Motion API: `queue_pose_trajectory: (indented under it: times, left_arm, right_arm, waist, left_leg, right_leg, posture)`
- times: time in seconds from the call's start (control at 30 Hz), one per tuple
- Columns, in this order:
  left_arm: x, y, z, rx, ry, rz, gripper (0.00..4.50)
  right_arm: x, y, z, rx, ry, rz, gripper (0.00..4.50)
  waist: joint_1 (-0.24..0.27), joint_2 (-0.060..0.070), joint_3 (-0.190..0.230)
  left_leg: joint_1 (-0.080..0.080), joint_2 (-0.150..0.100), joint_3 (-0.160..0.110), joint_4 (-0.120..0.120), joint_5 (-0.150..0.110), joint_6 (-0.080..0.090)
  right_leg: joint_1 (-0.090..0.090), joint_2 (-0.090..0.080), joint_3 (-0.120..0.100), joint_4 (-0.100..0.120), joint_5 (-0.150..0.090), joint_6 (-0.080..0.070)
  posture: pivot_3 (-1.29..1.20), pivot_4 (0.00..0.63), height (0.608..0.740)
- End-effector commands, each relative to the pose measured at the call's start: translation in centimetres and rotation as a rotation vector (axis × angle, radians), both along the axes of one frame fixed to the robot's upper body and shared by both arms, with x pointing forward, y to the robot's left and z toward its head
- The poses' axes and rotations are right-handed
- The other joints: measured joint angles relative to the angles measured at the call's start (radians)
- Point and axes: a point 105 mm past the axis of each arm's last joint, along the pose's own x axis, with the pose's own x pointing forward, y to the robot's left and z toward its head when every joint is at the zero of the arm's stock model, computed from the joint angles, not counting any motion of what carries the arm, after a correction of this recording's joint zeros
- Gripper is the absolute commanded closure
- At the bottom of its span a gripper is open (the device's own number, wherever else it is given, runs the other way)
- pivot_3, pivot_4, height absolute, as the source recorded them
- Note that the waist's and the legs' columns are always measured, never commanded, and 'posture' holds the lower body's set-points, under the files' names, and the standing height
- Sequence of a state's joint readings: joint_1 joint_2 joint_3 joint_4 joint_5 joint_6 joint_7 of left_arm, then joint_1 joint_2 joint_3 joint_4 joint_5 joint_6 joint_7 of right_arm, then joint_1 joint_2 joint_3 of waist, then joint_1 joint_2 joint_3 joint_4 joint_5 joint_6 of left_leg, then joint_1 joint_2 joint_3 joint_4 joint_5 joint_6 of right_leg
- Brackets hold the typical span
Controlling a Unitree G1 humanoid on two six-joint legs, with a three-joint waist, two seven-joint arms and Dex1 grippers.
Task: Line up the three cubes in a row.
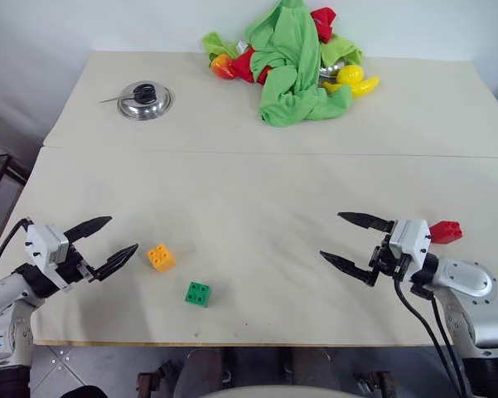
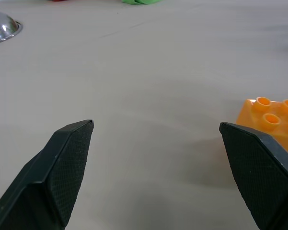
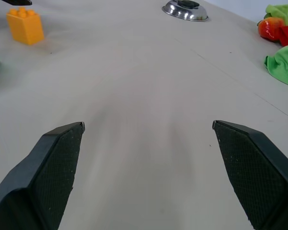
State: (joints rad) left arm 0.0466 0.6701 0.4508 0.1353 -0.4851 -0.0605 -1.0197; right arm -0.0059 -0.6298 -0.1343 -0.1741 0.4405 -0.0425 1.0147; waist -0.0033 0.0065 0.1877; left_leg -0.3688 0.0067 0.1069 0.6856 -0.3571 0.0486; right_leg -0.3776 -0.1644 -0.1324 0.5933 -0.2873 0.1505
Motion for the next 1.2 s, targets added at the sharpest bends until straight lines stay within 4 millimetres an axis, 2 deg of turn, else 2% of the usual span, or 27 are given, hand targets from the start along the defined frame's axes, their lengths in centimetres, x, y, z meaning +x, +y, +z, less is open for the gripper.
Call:
queue_pose_trajectory:
  times: [0.03, 0.1, 0.23, 0.37, 0.47, 0.6, 0.67, 0.73, 0.8, 0.87, 0.93, 1.03, 1.2]
  left_arm:
    - [0.3, 0.0, 0.7, 0.026, -0.045, -0.007, 0.02]
    - [0.5, -0.1, 1.1, 0.004, -0.050, -0.012, 0.02]
    - [1.1, -2.4, 4.0, -0.106, -0.043, -0.133, 0.02]
    - [1.7, -7.1, 6.3, -0.121, -0.013, -0.352, 0.02]
    - [2.0, -10.4, 6.3, -0.083, -0.001, -0.480, 0.02]
    - [2.1, -12.6, 6.4, -0.096, 0.005, -0.562, 0.02]
    - [2.0, -13.5, 6.4, -0.104, 0.021, -0.597, 0.02]
    - [2.0, -14.6, 5.9, -0.093, 0.036, -0.638, 0.02]
    - [1.9, -15.2, 5.8, -0.078, 0.036, -0.664, 0.02]
    - [2.0, -15.2, 5.9, -0.071, 0.029, -0.665, 0.02]
    - [1.9, -15.2, 5.9, -0.076, 0.030, -0.670, 0.02]
    - [1.8, -15.3, 5.9, -0.067, 0.031, -0.684, 0.02]
    - [1.9, -15.6, 5.9, -0.056, 0.018, -0.696, 0.02]
  right_arm:
    - [0.4, 0.0, 0.8, 0.019, -0.045, -0.003, 0.00]
    - [0.5, 0.0, 1.0, 0.026, -0.052, -0.008, 0.00]
    - [0.3, -0.8, 1.8, 0.050, -0.085, -0.079, 0.00]
    - [-1.3, -4.1, 4.1, 0.141, -0.124, -0.289, 0.00]
    - [-4.2, -7.4, 4.3, 0.143, -0.119, -0.494, 0.00]
    - [-7.8, -10.8, 3.9, 0.140, -0.104, -0.723, 0.00]
    - [-9.7, -12.4, 3.2, 0.143, -0.087, -0.832, 0.00]
    - [-11.6, -14.7, 1.3, 0.157, -0.050, -0.998, 0.00]
    - [-12.9, -16.0, -0.1, 0.163, -0.019, -1.114, 0.00]
    - [-12.8, -16.0, -0.2, 0.161, 0.004, -1.142, 0.00]
    - [-11.1, -15.8, 0.9, 0.183, 0.021, -1.133, 0.00]
    - [-8.6, -16.5, 1.1, 0.168, 0.157, -1.156, 0.00]
    - [-4.2, -17.4, 2.2, 0.170, 0.315, -1.149, 0.00]
  waist:
    - [0.000, 0.000, 0.000]
    - [0.001, 0.000, 0.000]
    - [0.003, 0.000, 0.000]
    - [0.019, 0.001, 0.000]
    - [0.027, 0.001, -0.001]
    - [0.025, 0.002, -0.002]
    - [0.022, 0.002, -0.002]
    - [0.020, 0.002, -0.002]
    - [0.014, 0.003, -0.002]
    - [0.001, 0.004, -0.002]
    - [-0.009, 0.004, -0.003]
    - [-0.025, 0.004, -0.003]
    - [-0.018, 0.004, -0.003]
  left_leg:
    - [0.000, 0.000, 0.000, 0.000, 0.000, 0.000]
    - [0.000, 0.000, 0.000, 0.000, 0.000, 0.000]
    - [-0.001, 0.000, -0.001, 0.001, 0.000, 0.000]
    - [-0.002, -0.001, -0.003, 0.002, 0.000, 0.000]
    - [-0.001, -0.003, -0.003, 0.003, 0.000, 0.000]
    - [-0.001, -0.006, -0.002, 0.002, 0.000, 0.000]
    - [-0.001, -0.006, -0.001, 0.002, 0.000, 0.000]
    - [0.000, -0.004, -0.001, 0.001, 0.001, -0.002]
    - [0.002, -0.003, 0.000, 0.001, 0.001, -0.002]
    - [0.002, 0.001, 0.001, 0.001, 0.001, -0.002]
    - [0.003, 0.002, 0.004, 0.001, 0.001, -0.002]
    - [0.006, 0.003, 0.007, 0.001, 0.001, -0.002]
    - [0.008, 0.005, 0.008, 0.001, 0.001, -0.003]
  right_leg:
    - [0.000, 0.000, 0.000, 0.000, 0.000, 0.000]
    - [0.000, 0.000, 0.000, 0.000, 0.000, 0.000]
    - [0.000, 0.000, 0.000, 0.001, 0.000, 0.000]
    - [0.000, 0.000, 0.000, 0.002, 0.000, 0.000]
    - [0.001, 0.000, 0.000, 0.002, 0.000, 0.000]
    - [0.001, 0.001, 0.000, 0.001, 0.000, 0.000]
    - [0.001, 0.002, 0.002, 0.000, 0.000, 0.000]
    - [0.001, 0.004, 0.003, 0.001, 0.000, 0.000]
    - [0.001, 0.004, 0.005, 0.001, 0.000, 0.000]
    - [0.001, 0.004, 0.006, 0.001, 0.000, 0.000]
    - [0.000, 0.004, 0.009, 0.002, 0.000, 0.000]
    - [0.000, 0.005, 0.013, 0.004, 0.000, 0.000]
    - [-0.001, 0.004, 0.015, 0.007, -0.001, -0.003]
  posture:
    - [0.00, 0.150, 0.740]
    - [0.00, 0.150, 0.740]
    - [0.00, 0.150, 0.740]
    - [0.00, 0.150, 0.740]
    - [0.00, 0.150, 0.740]
    - [0.00, 0.150, 0.740]
    - [0.00, 0.150, 0.740]
    - [0.00, 0.150, 0.740]
    - [0.00, 0.150, 0.740]
    - [0.00, 0.150, 0.740]
    - [0.00, 0.150, 0.740]
    - [0.00, 0.150, 0.740]
    - [0.00, 0.150, 0.740]
